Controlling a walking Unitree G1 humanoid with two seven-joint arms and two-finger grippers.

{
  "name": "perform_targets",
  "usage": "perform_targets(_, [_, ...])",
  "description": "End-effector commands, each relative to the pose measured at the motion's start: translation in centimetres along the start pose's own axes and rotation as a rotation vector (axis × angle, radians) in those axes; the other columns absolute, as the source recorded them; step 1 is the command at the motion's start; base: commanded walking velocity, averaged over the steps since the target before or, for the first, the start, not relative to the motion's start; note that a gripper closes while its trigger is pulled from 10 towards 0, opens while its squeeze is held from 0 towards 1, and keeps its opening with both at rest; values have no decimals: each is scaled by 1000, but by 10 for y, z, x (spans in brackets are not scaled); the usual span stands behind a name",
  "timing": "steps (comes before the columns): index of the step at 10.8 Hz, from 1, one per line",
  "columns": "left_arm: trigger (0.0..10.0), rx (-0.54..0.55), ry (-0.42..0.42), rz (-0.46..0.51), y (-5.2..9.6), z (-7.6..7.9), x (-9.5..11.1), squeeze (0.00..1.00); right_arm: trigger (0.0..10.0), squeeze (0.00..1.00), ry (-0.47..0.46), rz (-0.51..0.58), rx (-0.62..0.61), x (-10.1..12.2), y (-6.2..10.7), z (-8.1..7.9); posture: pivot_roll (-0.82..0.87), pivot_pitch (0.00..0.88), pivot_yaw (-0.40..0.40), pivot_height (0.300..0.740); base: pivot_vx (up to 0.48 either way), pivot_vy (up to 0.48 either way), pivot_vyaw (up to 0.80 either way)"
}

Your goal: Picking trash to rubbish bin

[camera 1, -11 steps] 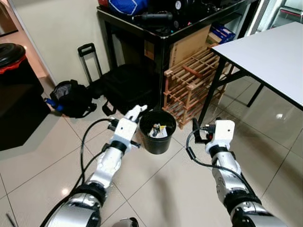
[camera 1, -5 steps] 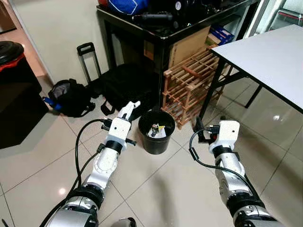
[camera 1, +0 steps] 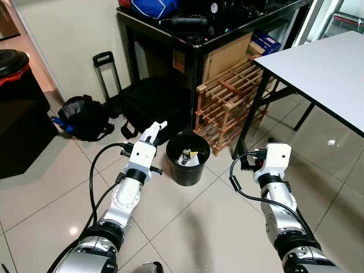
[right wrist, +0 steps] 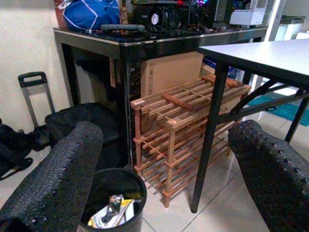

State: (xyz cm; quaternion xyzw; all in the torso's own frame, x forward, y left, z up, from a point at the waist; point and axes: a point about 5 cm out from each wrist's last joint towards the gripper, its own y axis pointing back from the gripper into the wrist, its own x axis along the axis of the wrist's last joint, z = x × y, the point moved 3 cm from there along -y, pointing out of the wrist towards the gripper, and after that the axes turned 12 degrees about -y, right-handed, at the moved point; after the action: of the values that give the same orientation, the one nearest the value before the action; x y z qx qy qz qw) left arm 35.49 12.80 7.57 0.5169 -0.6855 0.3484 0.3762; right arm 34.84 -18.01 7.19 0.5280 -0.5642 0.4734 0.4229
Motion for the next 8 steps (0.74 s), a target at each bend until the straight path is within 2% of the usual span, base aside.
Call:
perform_targets(1, [10000,23,4,-4,2,-5,-2,0,10000,0,-7,3,-9,1,0,1,-45,47,28,740,0,0,0])
perform_targets(5, [10000,3,-13,-29,11,-8,-13,0,10000,0,53,-7,-19,5,4,22,-44,57,19,740,0,0,0])
perform_targets(8, [10000,-18,-21,-27,12,-5,-13,0,10000,0,67,-33,3,0,7,22,-45,56,15,740,0,0,0])
